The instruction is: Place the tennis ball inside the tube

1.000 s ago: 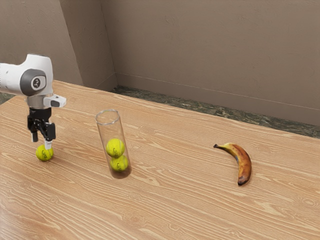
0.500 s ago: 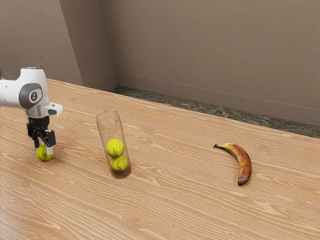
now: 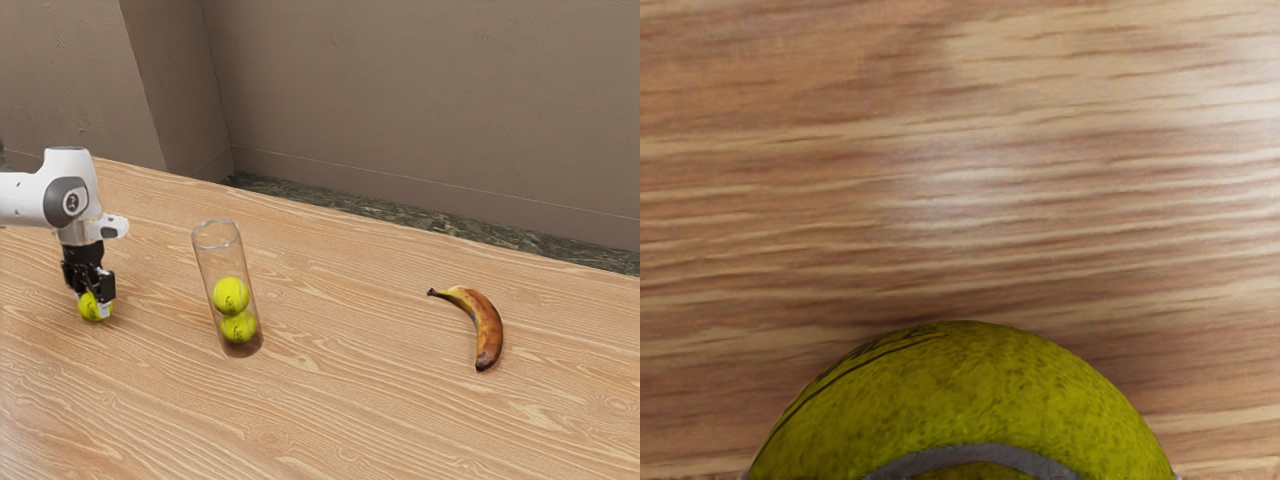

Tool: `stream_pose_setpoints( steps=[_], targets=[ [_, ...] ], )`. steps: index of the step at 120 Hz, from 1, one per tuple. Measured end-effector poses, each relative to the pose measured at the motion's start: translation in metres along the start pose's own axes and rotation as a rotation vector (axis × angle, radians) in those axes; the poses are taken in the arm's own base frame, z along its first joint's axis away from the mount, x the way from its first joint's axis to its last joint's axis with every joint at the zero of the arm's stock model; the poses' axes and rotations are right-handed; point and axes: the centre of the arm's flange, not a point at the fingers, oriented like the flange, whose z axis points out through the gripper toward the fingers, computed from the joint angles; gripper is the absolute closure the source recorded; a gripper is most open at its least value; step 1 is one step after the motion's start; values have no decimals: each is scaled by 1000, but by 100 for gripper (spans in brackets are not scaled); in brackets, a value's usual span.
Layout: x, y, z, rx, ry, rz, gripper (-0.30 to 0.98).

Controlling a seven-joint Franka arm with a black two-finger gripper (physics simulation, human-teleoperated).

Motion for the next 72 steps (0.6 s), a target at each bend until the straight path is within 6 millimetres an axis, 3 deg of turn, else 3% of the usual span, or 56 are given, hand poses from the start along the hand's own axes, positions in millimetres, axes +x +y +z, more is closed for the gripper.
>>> stream_pose_setpoints(
  steps=[12,26,47,72],
  targets=[
    [-4,16,-36,42,32,15,28],
    [-1,63,-90,84,96,70,34],
    [5,149,-161,117,201,158,38],
    [-8,213,-225,149,296,196,42]
  ],
)
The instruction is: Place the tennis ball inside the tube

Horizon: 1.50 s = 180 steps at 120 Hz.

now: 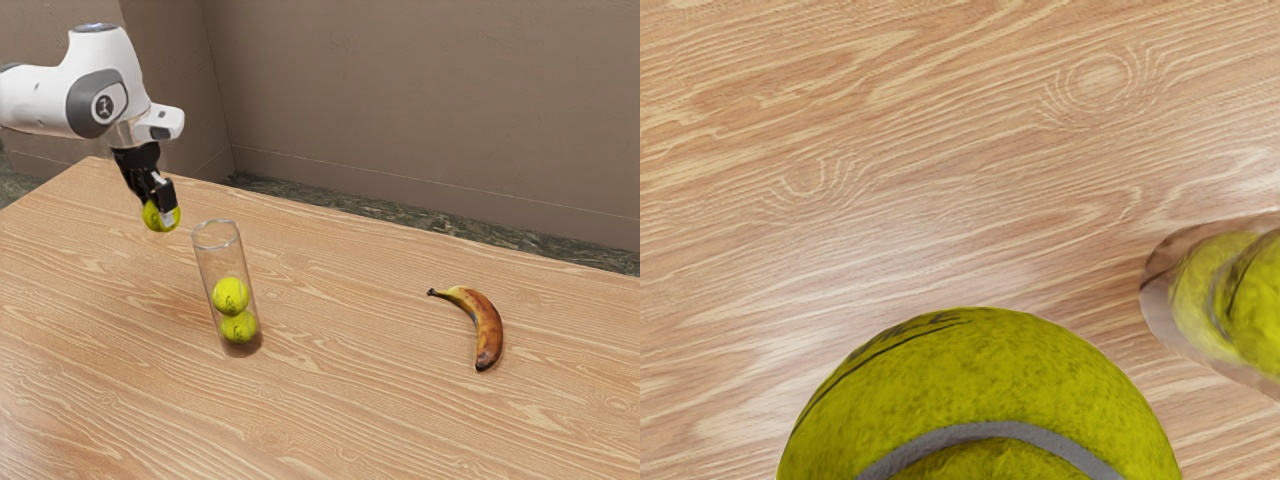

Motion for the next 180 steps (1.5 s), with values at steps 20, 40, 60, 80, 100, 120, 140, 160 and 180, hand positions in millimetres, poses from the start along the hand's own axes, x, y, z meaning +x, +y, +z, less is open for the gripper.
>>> stream_pose_setpoints(
  steps=[20,40,60,80,100,120,140,160,180],
  targets=[
    [16,50,-31,-14,50,49,43],
    [29,85,-36,-58,73,88,42],
    [27,93,-42,-54,77,87,43],
    [23,118,-40,-44,59,107,46],
    [29,141,-38,-58,54,148,30],
    [32,151,-41,-54,55,174,16],
    [31,143,-44,-41,58,170,7],
    [28,117,-61,17,69,158,3],
    [22,89,-101,45,82,121,2]
  ],
)
